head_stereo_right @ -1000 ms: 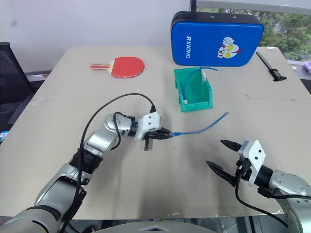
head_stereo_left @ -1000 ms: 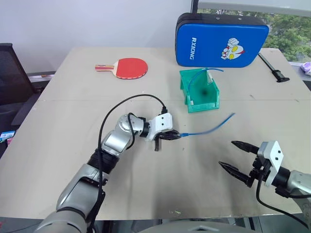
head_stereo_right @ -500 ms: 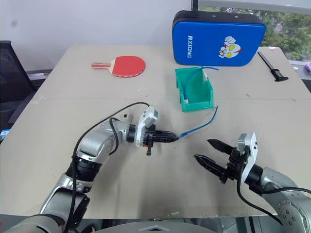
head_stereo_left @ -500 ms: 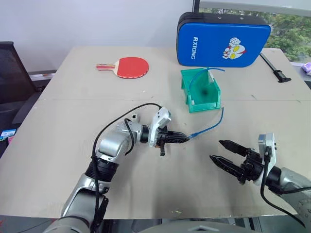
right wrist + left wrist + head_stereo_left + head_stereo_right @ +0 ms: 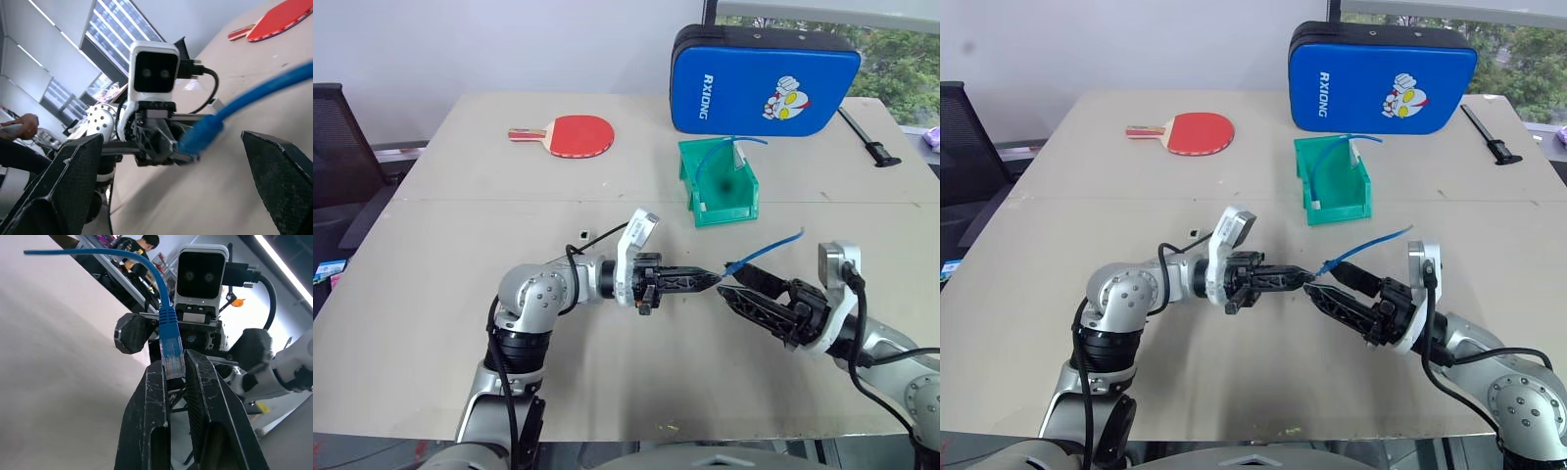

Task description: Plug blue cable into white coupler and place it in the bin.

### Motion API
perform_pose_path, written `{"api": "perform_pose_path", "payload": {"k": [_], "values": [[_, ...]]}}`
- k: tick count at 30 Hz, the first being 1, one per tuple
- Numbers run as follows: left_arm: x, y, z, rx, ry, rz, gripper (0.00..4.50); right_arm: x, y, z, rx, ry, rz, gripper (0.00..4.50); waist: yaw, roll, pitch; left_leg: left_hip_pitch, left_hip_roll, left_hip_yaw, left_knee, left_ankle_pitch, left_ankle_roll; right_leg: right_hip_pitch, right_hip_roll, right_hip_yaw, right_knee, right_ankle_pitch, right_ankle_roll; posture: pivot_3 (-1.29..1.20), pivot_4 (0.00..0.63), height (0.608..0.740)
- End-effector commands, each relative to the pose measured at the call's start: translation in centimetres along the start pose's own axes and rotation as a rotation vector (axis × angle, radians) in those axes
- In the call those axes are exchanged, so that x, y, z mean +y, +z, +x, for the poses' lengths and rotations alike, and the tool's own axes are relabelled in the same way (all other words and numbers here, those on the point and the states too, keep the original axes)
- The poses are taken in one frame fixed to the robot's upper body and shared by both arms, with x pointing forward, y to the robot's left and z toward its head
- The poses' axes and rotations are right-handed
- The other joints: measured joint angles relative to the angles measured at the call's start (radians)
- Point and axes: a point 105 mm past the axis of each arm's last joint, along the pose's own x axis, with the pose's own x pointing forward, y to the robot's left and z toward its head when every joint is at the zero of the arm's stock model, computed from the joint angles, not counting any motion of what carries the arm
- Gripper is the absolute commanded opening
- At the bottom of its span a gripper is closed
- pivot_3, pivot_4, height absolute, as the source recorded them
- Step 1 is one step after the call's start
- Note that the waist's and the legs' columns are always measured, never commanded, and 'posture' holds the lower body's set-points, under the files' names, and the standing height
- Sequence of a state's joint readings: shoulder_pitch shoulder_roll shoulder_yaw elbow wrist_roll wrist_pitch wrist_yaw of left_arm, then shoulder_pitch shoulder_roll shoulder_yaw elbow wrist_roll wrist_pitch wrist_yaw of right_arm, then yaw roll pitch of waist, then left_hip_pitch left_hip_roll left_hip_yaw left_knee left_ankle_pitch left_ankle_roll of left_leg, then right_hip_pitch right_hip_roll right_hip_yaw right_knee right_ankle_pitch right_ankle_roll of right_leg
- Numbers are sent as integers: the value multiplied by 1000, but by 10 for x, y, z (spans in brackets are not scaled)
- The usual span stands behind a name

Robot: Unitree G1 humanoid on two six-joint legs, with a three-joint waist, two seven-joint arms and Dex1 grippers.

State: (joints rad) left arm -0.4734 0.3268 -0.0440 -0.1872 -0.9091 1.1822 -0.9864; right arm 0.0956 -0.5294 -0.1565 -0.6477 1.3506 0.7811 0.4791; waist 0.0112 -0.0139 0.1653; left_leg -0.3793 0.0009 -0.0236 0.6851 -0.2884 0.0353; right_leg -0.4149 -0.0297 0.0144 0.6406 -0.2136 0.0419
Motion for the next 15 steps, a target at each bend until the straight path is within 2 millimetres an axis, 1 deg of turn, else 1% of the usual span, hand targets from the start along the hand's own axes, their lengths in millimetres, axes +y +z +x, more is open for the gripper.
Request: {"api": "perform_pose_path", "payload": {"k": [1,2,4,5,7,8,9,15], "values": [[-11,4,2,-11,-46,27,0,11,6,4,-18,48,-14,3580,0,0,0,0,0,0,0,0,0,0,0,0,0,0,0,0,150,740],[-10,4,3,-11,-45,25,0,12,6,4,-18,50,-13,3158,0,0,0,0,0,0,0,0,0,0,0,0,0,-1,-1,0,150,740],[-9,3,3,-11,-43,24,0,13,6,5,-19,58,-10,2153,0,0,0,0,0,0,0,0,0,0,0,0,0,-2,-3,0,150,740],[-9,3,3,-10,-43,23,0,14,6,5,-22,61,-7,1832,0,0,0,0,0,0,0,0,0,0,0,0,0,-2,-3,0,150,740],[-9,3,3,-9,-43,23,0,15,5,6,-21,65,-3,784,0,0,0,0,0,0,0,0,0,0,0,0,0,-2,-3,0,150,740],[-9,3,2,-9,-44,22,0,16,4,6,-18,67,-2,491,0,0,0,0,0,0,0,0,0,0,0,0,0,-2,-3,0,150,740],[-9,3,2,-9,-44,23,0,16,4,6,-16,69,1,18,0,0,0,0,0,0,0,0,0,0,0,0,0,-2,-3,0,150,740],[-11,1,2,-6,-62,54,0,21,2,6,-13,90,20,18,0,0,0,0,0,0,0,0,0,0,0,0,0,-2,-3,0,150,740]]}}
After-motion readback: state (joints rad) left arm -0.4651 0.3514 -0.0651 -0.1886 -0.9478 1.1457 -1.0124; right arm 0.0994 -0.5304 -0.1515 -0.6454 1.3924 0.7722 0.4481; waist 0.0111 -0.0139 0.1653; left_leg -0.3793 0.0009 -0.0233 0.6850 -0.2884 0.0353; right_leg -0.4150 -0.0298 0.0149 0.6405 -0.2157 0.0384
